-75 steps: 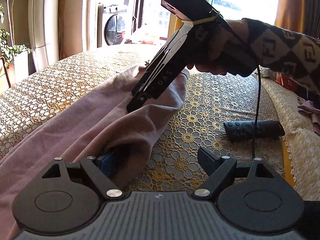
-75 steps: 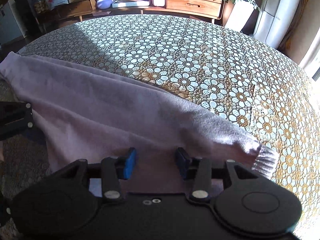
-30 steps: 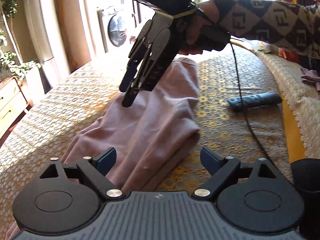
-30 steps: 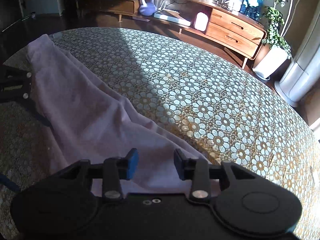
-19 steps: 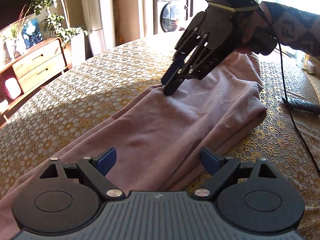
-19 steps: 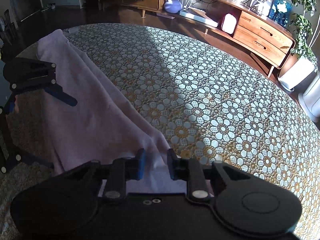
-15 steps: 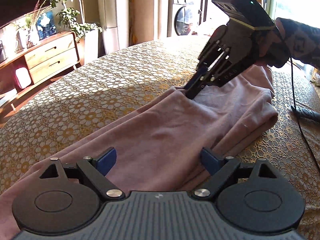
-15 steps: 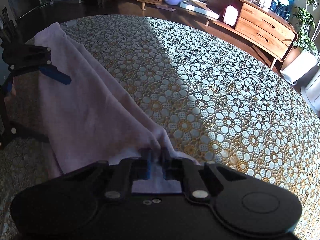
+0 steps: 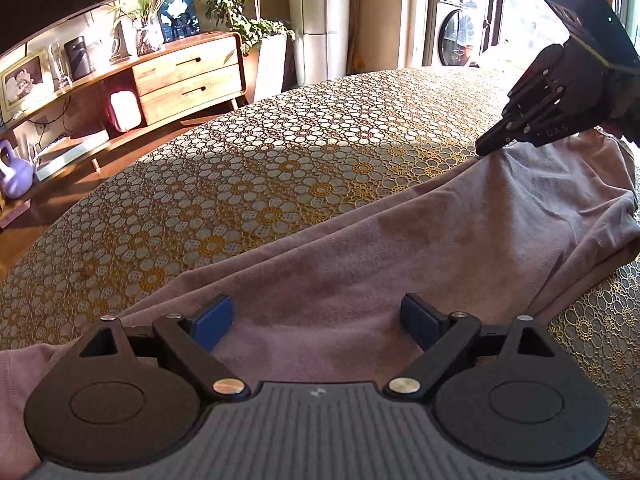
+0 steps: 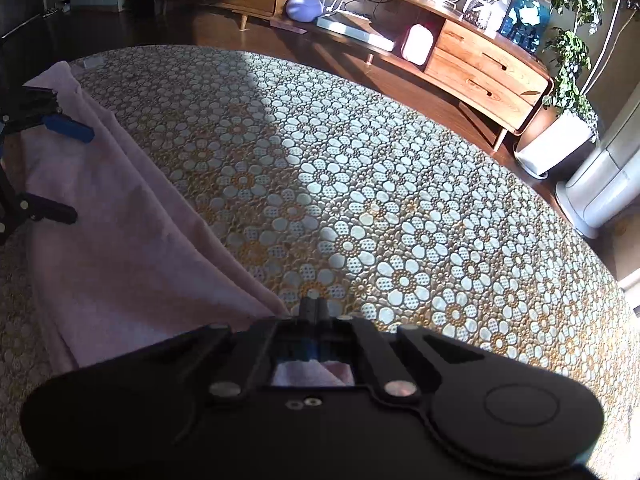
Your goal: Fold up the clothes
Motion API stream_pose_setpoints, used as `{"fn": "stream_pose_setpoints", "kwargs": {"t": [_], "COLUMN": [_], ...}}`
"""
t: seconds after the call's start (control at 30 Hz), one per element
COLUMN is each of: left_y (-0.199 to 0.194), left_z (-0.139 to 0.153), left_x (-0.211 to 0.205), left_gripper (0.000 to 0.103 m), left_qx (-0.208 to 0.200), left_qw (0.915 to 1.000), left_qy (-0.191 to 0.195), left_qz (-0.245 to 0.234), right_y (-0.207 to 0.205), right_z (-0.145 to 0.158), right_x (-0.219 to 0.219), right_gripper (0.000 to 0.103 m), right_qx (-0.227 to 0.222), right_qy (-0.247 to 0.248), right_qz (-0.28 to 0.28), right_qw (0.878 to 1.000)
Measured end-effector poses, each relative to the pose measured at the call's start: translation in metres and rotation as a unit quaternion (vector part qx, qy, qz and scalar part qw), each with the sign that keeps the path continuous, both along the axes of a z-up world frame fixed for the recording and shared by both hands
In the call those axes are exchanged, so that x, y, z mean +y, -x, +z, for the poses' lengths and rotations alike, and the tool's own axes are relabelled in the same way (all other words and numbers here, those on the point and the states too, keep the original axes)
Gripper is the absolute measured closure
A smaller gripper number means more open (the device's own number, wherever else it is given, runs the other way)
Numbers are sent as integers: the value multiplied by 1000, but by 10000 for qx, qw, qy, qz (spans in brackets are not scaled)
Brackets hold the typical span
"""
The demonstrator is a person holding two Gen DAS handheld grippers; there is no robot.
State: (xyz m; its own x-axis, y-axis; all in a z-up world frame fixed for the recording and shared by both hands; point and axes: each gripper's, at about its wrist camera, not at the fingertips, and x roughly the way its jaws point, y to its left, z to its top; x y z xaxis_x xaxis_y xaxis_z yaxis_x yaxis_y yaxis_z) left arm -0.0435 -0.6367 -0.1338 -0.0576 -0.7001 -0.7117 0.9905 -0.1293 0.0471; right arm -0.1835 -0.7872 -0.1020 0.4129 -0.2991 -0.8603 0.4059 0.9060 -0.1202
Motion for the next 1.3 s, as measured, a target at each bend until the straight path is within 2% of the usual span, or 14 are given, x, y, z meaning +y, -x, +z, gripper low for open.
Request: {"fn": "stream_pose_setpoints", "kwargs": {"t": [0.03, 0.07, 0.23, 0.4, 0.53, 0.7, 0.83, 1.03, 1.2, 1.3], "left_y": [2, 4, 13, 21, 19, 12, 3, -2, -2, -3], "left_z": [1, 3, 9, 12, 10, 4, -3, -7, -6, 6], "left_x": [0, -1, -2, -5, -4, 2, 4, 8, 11, 17], "left_gripper": [11, 11, 11, 11, 11, 11, 11, 9, 9, 9], "left_qx": [5, 10, 34, 8, 16, -47, 119, 224, 219, 257], "left_qw": [10000, 10000, 9996, 9992, 9994, 9996, 9998, 9996, 9996, 9990], "left_qy": [10, 20, 70, 121, 90, -8, -17, 65, 133, 317], "left_qz": [-37, -74, -260, -391, -334, -261, -163, -147, -151, -174], "right_y": [2, 6, 37, 41, 11, -40, -66, -77, -77, -78], "right_z": [-2, 0, 25, 33, 30, 12, 0, -1, 5, 11], "right_x": [0, 1, 8, 29, 38, 48, 47, 44, 57, 62], "right_gripper": [57, 0, 0, 0, 0, 0, 0, 0, 0, 0], "right_qx": [21, 1, -289, -476, -568, -340, -292, -306, -276, -294], "right_qy": [-15, -41, -204, -141, -222, -306, -480, -676, -356, -153], "right_qz": [-27, -53, -39, 429, 854, 1316, 1359, 1402, 1515, 1561], "right_qw": [10000, 10000, 9994, 9978, 9945, 9903, 9891, 9873, 9874, 9872]}}
